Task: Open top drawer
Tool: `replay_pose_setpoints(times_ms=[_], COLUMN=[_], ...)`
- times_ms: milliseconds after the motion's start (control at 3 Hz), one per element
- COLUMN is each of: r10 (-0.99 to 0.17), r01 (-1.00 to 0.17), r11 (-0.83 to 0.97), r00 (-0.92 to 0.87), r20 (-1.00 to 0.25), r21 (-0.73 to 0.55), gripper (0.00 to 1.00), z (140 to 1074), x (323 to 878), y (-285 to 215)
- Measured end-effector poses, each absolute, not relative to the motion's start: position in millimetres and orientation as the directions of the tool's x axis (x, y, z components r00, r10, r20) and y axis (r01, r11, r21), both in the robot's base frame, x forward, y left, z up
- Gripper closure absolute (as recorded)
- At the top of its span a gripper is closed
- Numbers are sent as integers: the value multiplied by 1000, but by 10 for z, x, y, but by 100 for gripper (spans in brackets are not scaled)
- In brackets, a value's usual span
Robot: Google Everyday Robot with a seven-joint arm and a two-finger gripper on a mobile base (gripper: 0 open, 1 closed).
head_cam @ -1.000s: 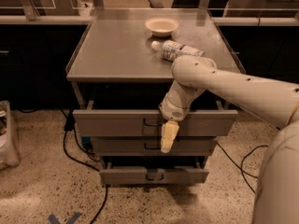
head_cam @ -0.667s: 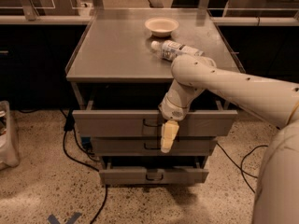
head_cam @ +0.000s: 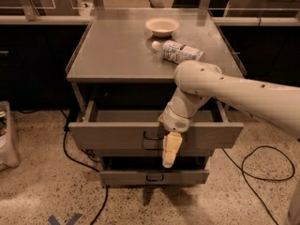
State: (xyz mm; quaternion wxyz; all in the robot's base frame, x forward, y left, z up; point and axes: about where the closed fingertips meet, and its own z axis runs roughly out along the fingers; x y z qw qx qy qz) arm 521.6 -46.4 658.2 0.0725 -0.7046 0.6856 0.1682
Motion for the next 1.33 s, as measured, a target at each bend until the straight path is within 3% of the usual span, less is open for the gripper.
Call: replay_pose_setpoints(times_ms=[1333], r10=[-947], r01=[-976], r11=[-78], r00=[9], r20=[-321], r21=[203], gripper=[0], z=[6604], x=[4818], y=[-312])
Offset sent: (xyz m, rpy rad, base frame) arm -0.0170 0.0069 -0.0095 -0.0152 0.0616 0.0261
